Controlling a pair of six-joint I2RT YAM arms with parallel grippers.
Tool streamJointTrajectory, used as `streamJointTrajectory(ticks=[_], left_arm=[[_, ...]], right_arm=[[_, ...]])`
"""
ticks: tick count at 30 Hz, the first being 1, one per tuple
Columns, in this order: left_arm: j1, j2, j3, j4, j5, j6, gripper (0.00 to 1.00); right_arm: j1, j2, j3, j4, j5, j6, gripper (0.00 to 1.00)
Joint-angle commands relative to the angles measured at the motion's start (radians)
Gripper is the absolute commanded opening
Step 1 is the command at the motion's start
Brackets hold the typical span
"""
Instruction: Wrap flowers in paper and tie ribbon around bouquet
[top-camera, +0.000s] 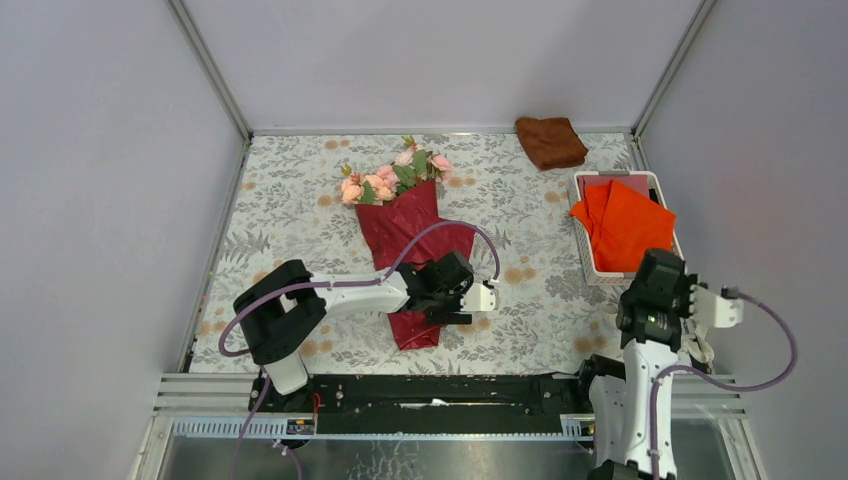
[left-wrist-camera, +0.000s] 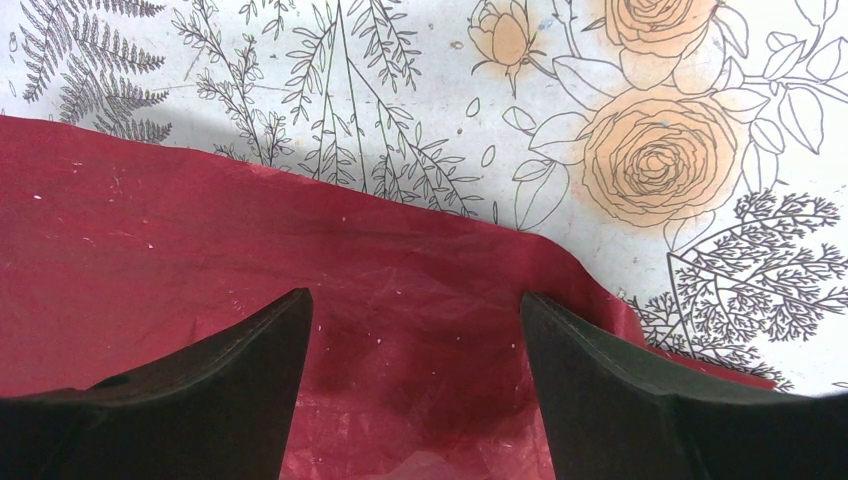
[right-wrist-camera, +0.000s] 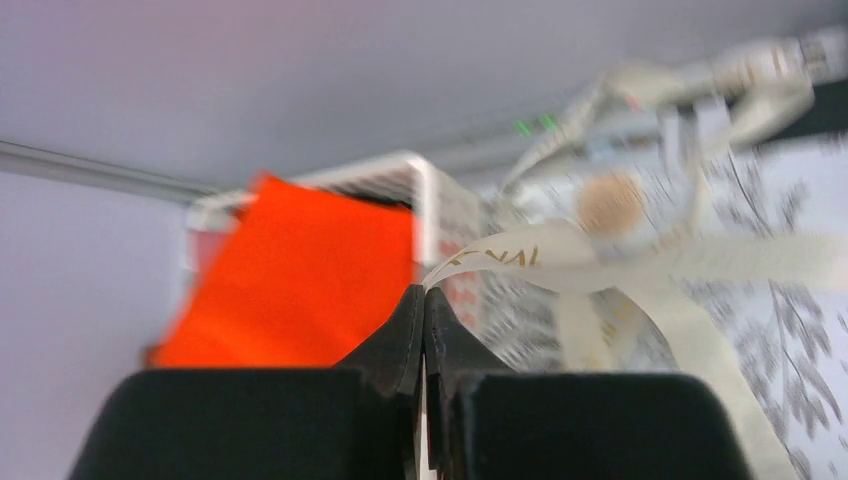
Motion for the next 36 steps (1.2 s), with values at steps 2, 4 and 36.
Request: streamJointTrajectory(ticks=[2, 4, 36], left_arm=[[-0.006, 0.108, -0.087, -0.093, 0.003, 0.016, 0.85], [-0.006, 0.112, -0.086, -0.091, 0.003, 0.016, 0.85], [-0.006, 0.116, -0.109, -0.088, 0.003, 0.041, 0.86]], right_arm=[[-0.002, -0.077, 0.215, 0.274, 0.195, -0.500, 0.00], [-0.002, -0.055, 0.268, 0.423, 0.054, -0.639, 0.00], [0.820, 0.995, 0.535, 0.193, -0.846, -0.711, 0.00]])
